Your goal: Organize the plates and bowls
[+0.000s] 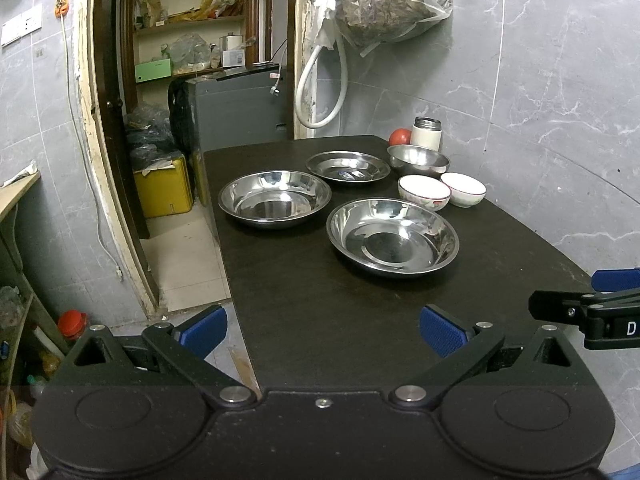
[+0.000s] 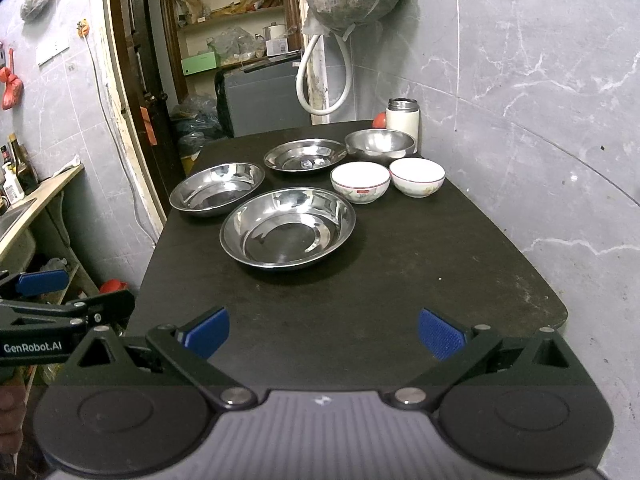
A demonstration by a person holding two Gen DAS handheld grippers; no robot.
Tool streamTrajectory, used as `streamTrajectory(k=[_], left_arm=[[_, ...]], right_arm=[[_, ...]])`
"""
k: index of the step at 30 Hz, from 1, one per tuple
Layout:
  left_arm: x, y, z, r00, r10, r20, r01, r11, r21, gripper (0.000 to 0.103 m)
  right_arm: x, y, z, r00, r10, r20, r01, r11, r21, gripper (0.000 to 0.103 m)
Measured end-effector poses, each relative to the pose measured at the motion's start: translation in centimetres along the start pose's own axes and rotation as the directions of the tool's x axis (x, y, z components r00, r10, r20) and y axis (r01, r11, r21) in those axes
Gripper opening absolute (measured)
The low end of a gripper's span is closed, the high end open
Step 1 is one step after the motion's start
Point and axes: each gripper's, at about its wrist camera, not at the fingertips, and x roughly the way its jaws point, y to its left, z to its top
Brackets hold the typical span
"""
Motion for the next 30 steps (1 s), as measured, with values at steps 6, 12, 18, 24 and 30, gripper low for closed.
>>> streamTrajectory(k=[6,12,18,24,30], left_arm=[[0.02,0.08,-0.01,1.0,-0.002,0.0,0.002,1.0,0.001,0.102],[0.2,0.13,-0.04,1.0,-0.002,0.001,0.002,1.0,0.003,0.102],[0.18,0.11,-0.03,1.0,-0.005,0.002,0.005,1.0,0.003,0.102],[0.07,-0.79,-0.1,1.0,-0.005,0.004,0.005,1.0,0.011,0.102],[0.06,-0.81,-0.12,1.0,-0.005,0.005,0.004,1.0,0.01,0.102]], right_arm=[[-0.14,-0.1,-0.01,1.0,0.0,0.002,0.0,1.0,0.002,0.103],[-0.26,-0.22,-0.07,1.0,-0.002,0.004,0.002,1.0,0.003,0.103],[-0.25,-0.2,-0.08,1.0,-0.002,0.003,0.002,1.0,0.003,0.103],[-0.38,-0.27,-0.11,1.0,-0.005,0.003,0.005,1.0,0.003,0.103],[-0.45,-0.21,-0.16,1.0,-0.008,0.004,0.008,1.0,0.003,0.103]])
